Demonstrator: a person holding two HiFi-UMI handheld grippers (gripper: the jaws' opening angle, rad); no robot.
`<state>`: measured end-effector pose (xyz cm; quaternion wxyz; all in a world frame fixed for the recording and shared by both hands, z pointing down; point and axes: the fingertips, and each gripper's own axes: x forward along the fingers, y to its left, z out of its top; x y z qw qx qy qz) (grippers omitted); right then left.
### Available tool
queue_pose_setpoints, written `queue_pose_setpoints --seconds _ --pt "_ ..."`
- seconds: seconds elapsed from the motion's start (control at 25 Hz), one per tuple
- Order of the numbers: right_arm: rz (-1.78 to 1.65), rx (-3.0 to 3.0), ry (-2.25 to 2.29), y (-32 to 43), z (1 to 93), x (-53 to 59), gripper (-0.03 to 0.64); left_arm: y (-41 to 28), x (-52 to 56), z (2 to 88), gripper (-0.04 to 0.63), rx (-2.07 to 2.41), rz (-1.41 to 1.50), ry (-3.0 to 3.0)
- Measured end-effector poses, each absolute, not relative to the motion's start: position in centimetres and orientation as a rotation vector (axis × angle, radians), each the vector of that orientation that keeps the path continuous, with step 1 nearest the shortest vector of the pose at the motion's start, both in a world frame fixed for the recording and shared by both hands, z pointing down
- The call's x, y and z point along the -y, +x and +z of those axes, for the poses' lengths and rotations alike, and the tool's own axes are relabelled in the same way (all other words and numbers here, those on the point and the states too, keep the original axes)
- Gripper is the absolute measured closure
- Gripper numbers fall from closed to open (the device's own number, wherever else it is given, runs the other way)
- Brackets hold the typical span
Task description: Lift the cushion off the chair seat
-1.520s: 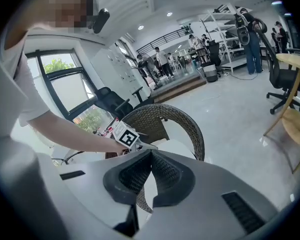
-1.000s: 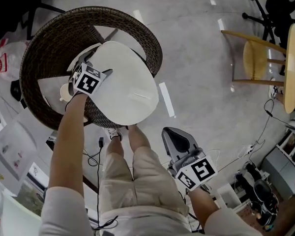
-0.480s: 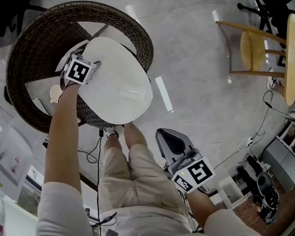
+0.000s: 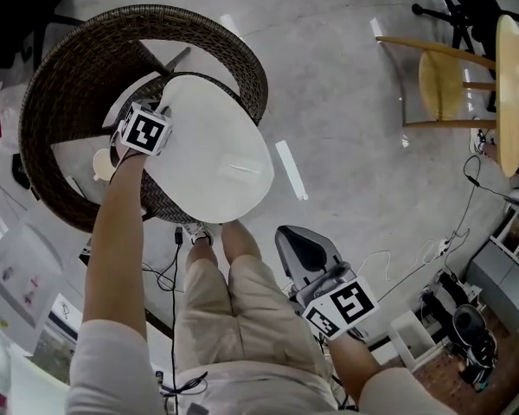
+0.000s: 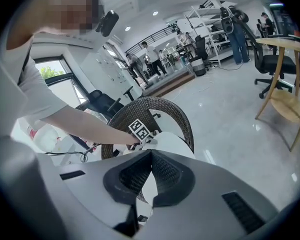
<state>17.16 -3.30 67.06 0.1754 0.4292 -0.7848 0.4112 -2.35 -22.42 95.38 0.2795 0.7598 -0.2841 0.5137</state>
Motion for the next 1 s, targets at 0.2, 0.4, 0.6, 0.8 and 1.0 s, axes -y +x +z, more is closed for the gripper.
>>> queue_pose_setpoints --seconds 0.2,0.4,0.6,0.8,1.0 --pt "1.139 2.245 1.244 16.3 65.2 2.8 0.615 -3.1 21.4 93.4 0.540 0.800 1.356 2.038" --pt "1.086 2.265 1.245 15.1 63.2 2.0 0.615 -3.5 19.8 90.7 0.548 0.868 1.249 2.035" --pt "1.025 2.309 1.260 12.8 60.1 1.4 0.615 -4.7 17.4 87.4 0.548 0.950 1.203 2.083" --pt "0.958 2.359 1.266 10.5 56.8 0.8 0.615 -5.6 15.5 83.3 0.551 0.974 1.134 2.117" --pt "0.890 2.392 1.291 8.7 53.7 -0.1 0.615 -6.4 14.0 78.8 0.552 0.999 1.035 2.176"
